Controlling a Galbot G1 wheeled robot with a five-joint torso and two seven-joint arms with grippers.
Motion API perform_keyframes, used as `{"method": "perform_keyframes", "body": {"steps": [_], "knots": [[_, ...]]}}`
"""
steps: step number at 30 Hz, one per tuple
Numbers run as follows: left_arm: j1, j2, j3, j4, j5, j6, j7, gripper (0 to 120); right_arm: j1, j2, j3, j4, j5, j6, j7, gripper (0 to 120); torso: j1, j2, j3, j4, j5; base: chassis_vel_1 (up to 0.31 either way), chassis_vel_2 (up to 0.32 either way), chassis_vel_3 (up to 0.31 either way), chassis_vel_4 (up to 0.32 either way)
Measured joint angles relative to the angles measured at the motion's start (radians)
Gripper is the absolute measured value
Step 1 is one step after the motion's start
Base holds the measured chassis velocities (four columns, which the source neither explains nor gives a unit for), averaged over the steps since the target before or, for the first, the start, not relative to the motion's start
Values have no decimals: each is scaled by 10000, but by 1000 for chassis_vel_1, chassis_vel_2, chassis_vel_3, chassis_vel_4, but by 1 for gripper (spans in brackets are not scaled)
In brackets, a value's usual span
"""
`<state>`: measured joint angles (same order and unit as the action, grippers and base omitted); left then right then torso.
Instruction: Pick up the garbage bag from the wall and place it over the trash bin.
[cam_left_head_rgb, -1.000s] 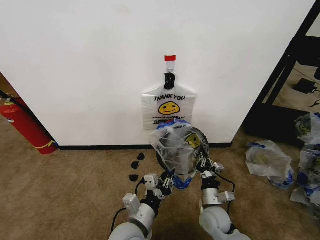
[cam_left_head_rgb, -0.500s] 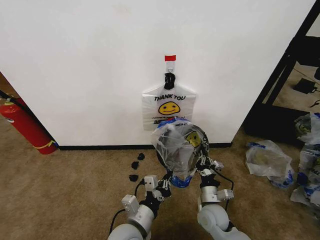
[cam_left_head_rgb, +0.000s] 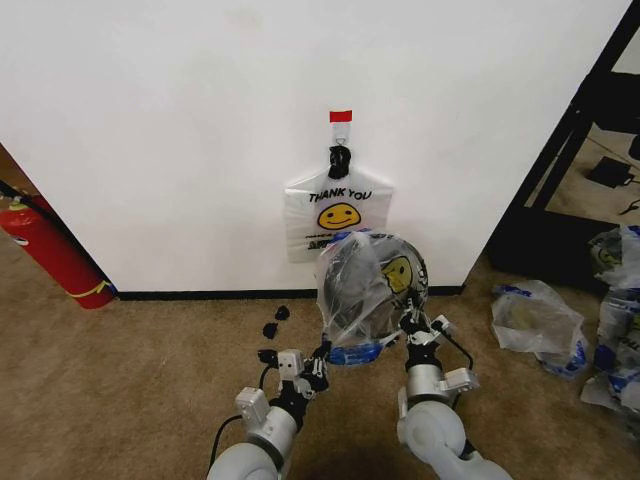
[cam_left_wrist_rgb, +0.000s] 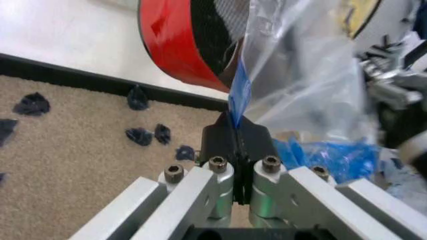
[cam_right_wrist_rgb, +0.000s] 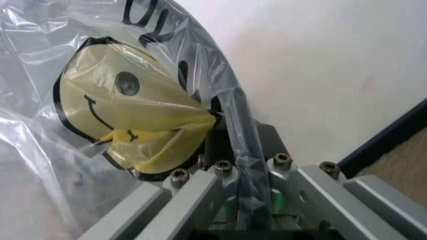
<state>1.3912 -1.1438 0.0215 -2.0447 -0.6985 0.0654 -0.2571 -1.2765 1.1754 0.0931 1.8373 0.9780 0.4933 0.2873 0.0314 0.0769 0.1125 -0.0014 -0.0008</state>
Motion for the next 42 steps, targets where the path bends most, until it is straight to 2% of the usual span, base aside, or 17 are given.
{"method": "perform_keyframes", "body": {"steps": [8, 16, 22, 30, 36, 38, 42], "knots": [[-498, 115, -337, 907, 460, -529, 290, 0, -357, -453, 8, 914, 546, -902, -192, 0, 0, 0, 0, 0, -1, 0, 0, 0, 0], [-537, 313, -744, 997, 531, -655, 425, 0, -451, -1120, 125, 1117, 390, -1580, 24, 0, 0, 0, 0, 0, 0, 0, 0, 0, 0], [-490, 248, -839, 1153, 888, -837, 427, 0, -680, -1720, 258, 1535, 541, -2572, -64, 0, 0, 0, 0, -1, -1, 0, 0, 0, 0], [-218, 211, -834, 1038, 1226, -791, 369, 0, -657, -1377, 284, 1670, 632, -2610, -111, 0, 0, 0, 0, 2, 2, 0, 0, 0, 0], [-64, 394, -1013, 1256, 1914, -814, 343, 26, -744, -954, 354, 1646, 669, -2465, 180, 0, 0, 0, 0, 0, -1, 0, 0, 0, 0], [-56, 415, -1039, 1298, 1943, -815, 342, 28, -756, -912, 365, 1646, 703, -2461, 254, 0, 0, 0, 0, 0, -1, 0, 0, 0, 0], [-14, 470, -1166, 1485, 1992, -929, 306, 45, -833, -775, 385, 1593, 580, -2370, 332, 0, 0, 0, 0, 0, -2, 0, 0, 0, 0]]}}
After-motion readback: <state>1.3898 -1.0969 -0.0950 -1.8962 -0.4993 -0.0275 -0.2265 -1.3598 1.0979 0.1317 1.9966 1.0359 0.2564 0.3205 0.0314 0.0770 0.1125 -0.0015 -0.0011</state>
